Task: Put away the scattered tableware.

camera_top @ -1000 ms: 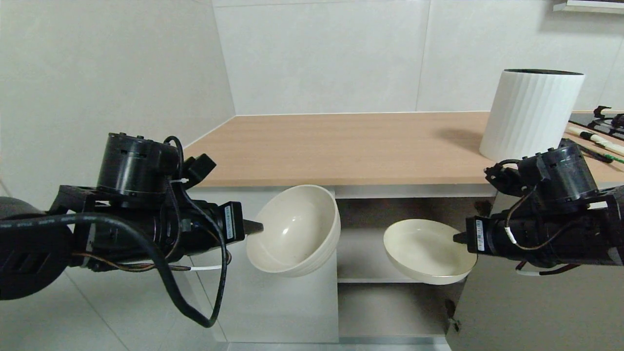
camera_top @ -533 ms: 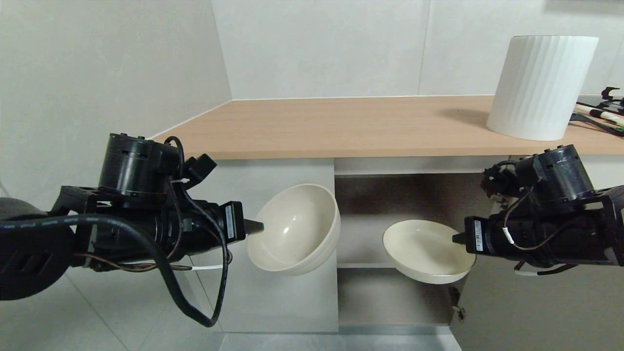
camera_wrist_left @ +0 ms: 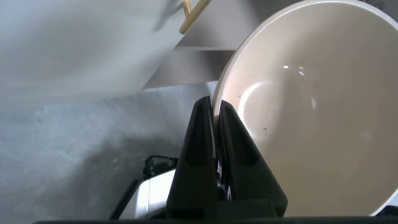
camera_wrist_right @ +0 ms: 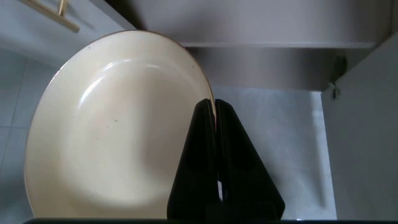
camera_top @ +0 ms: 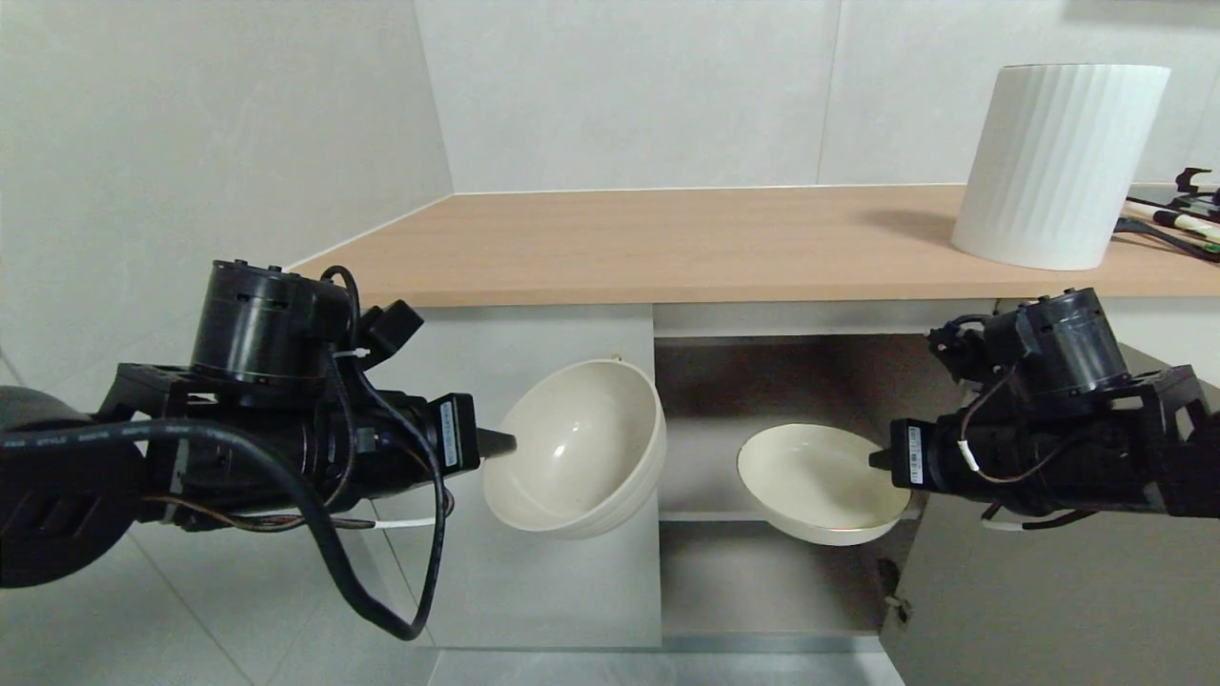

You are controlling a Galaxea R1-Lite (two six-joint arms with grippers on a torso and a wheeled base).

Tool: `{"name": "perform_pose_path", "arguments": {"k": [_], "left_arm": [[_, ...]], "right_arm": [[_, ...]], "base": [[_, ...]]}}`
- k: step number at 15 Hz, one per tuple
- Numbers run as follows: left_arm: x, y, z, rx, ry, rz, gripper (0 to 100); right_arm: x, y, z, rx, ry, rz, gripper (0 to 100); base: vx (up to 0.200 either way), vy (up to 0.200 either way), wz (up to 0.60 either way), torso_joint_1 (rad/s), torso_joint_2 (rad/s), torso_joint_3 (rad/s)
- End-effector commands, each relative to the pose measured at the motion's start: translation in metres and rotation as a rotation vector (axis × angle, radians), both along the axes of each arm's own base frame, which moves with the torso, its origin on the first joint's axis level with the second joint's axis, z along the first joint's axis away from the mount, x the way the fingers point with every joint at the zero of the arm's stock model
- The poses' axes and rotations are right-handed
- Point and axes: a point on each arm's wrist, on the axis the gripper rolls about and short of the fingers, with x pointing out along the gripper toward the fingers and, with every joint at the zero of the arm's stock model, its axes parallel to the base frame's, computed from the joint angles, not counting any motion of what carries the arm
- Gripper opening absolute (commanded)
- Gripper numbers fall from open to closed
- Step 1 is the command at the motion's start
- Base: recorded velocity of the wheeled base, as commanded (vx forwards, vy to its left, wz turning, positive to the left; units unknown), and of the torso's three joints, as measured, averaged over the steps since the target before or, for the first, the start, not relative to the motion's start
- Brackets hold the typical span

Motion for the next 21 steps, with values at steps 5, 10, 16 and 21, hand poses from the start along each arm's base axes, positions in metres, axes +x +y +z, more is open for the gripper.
{"name": "perform_pose_path", "arguments": {"k": [5, 10, 16, 21], "left_arm": [[0.003, -0.007, -0.008, 0.012, 0.025, -0.015, 0], [0.004, -0.009, -0.010, 0.015, 0.033, -0.018, 0], [0.005, -0.014, -0.016, 0.025, 0.055, -0.035, 0], [0.002, -0.017, -0.019, 0.032, 0.063, -0.049, 0]], "right_arm": [[0.070, 0.025, -0.083, -0.090, 0.019, -0.111, 0], [0.124, 0.024, -0.142, -0.108, 0.059, -0.212, 0], [0.161, 0.021, -0.181, -0.149, 0.056, -0.323, 0], [0.178, 0.020, -0.203, -0.205, 0.055, -0.382, 0]], "base": [[0.000, 0.000, 0.00, 0.000, 0.00, 0.000], [0.000, 0.000, 0.00, 0.000, 0.00, 0.000], [0.000, 0.000, 0.00, 0.000, 0.00, 0.000], [0.000, 0.000, 0.00, 0.000, 0.00, 0.000]]}}
